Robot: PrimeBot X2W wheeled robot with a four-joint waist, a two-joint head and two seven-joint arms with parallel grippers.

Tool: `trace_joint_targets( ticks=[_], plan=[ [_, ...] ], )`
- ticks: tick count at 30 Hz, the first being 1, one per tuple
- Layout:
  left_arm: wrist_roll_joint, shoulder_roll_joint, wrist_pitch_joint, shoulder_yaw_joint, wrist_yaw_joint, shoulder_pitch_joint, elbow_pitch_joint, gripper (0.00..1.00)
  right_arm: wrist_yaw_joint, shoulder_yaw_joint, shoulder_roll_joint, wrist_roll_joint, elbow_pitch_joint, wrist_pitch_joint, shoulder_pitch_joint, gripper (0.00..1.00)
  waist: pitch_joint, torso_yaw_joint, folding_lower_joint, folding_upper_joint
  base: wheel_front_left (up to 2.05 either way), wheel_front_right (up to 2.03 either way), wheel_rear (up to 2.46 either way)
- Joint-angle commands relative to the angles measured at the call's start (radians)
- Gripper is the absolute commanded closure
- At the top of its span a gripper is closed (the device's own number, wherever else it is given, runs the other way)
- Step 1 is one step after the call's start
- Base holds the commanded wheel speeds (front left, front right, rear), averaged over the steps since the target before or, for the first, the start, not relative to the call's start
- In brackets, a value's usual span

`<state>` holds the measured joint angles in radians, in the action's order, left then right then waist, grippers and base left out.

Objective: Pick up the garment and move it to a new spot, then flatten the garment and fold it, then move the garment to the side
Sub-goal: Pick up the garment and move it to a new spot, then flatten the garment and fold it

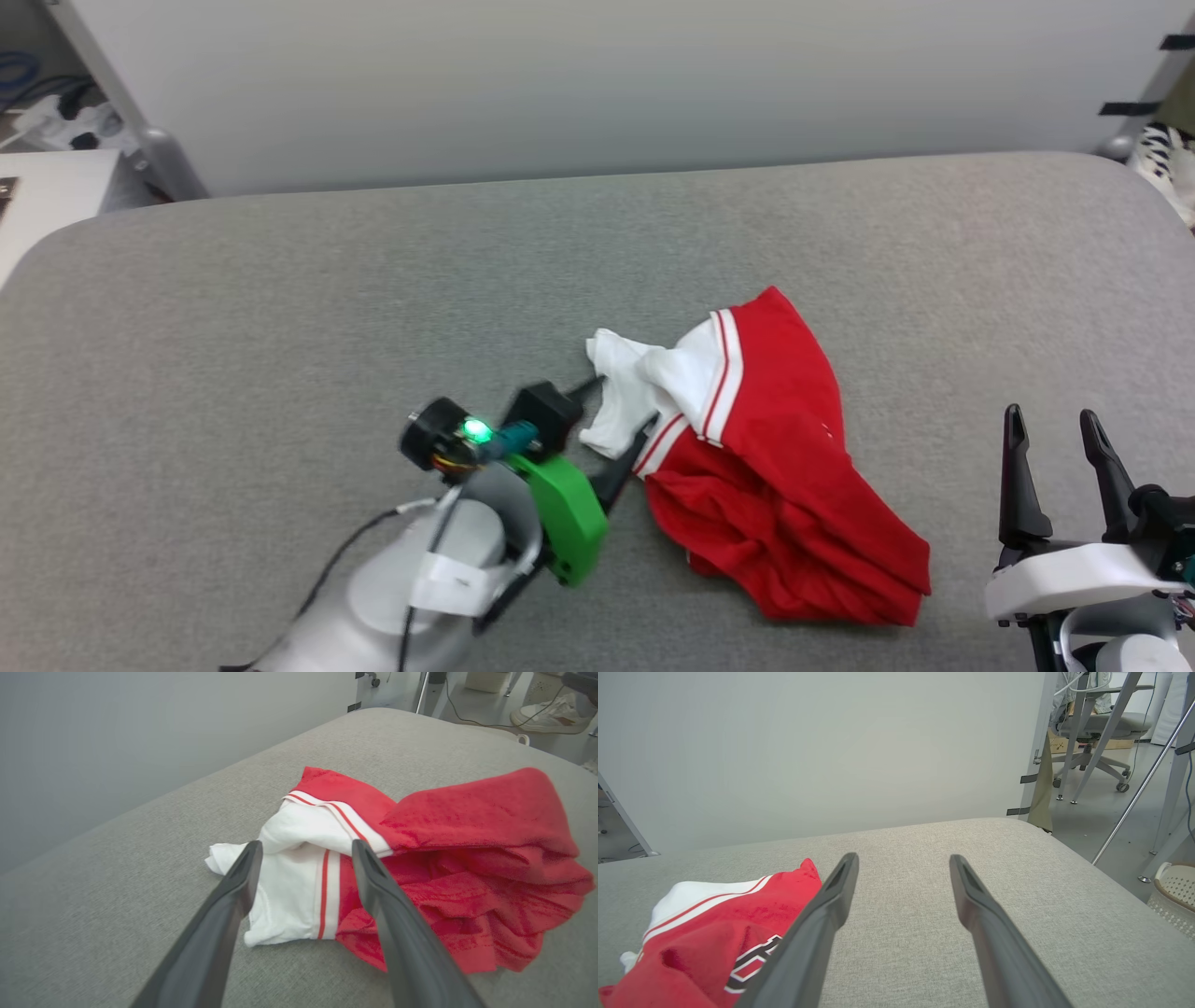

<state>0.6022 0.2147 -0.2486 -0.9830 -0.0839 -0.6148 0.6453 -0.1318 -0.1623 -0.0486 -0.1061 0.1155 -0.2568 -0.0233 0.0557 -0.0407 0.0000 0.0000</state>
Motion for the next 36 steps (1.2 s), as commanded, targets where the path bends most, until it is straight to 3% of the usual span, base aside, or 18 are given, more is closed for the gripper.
trace_joint_targets(
  ticks=[1, 6, 9, 12, 22, 31, 34, 36],
  plan=[
    [0.014, 0.026, -0.01, 0.028, 0.018, 0.013, -0.021, 0.0, 0.001, 0.0, -0.002, 0.007, -0.002, -0.005, 0.008, 0.0, -0.031, 0.051, 0.0, 0.0, 0.0, 0.0, 0.0],
    [0.045, 0.094, -0.013, 0.184, 0.097, 0.084, -0.149, 0.0, 0.001, 0.009, -0.002, 0.008, -0.005, -0.005, 0.014, 0.0, -0.037, 0.08, 0.0, 0.0, 0.0, 0.0, 0.0],
    [0.037, 0.109, -0.013, 0.332, 0.141, 0.205, -0.275, 0.0, 0.001, 0.018, -0.002, 0.006, -0.006, -0.005, 0.02, 0.0, -0.037, 0.09, 0.0, 0.0, 0.0, 0.0, 0.0],
    [0.014, 0.1, -0.013, 0.45, 0.151, 0.302, -0.354, 0.0, 0.001, 0.024, -0.002, 0.006, -0.007, -0.005, 0.025, 0.0, -0.038, 0.094, 0.0, 0.0, 0.0, 0.0, 0.0],
    [-0.139, -0.012, -0.013, 0.678, 0.067, 0.508, -0.47, 0.0, 0.001, 0.039, -0.002, 0.015, -0.009, -0.005, 0.036, 0.0, -0.042, 0.097, 0.0, 0.0, 0.0, 0.0, 0.0],
    [-0.244, -0.09, -0.013, 0.76, -0.008, 0.528, -0.455, 0.0, 0.001, 0.082, -0.002, 0.06, -0.014, -0.002, 0.035, 0.0, -0.041, 0.101, 0.0, 0.0, 0.0, 0.0, 0.0],
    [-0.261, -0.109, -0.013, 0.78, -0.021, 0.523, -0.45, 0.0, 0.001, 0.146, -0.005, 0.079, -0.035, 0.089, 0.014, 0.0, -0.036, 0.11, 0.0, 0.0, 0.0, 0.0, 0.0],
    [-0.271, -0.12, -0.013, 0.787, -0.028, 0.519, -0.448, 0.0, 0.001, 0.209, -0.04, 0.082, -0.059, 0.191, -0.01, 0.0, -0.029, 0.117, 0.0, 0.0, 0.0, 0.0, 0.0]
  ],
)
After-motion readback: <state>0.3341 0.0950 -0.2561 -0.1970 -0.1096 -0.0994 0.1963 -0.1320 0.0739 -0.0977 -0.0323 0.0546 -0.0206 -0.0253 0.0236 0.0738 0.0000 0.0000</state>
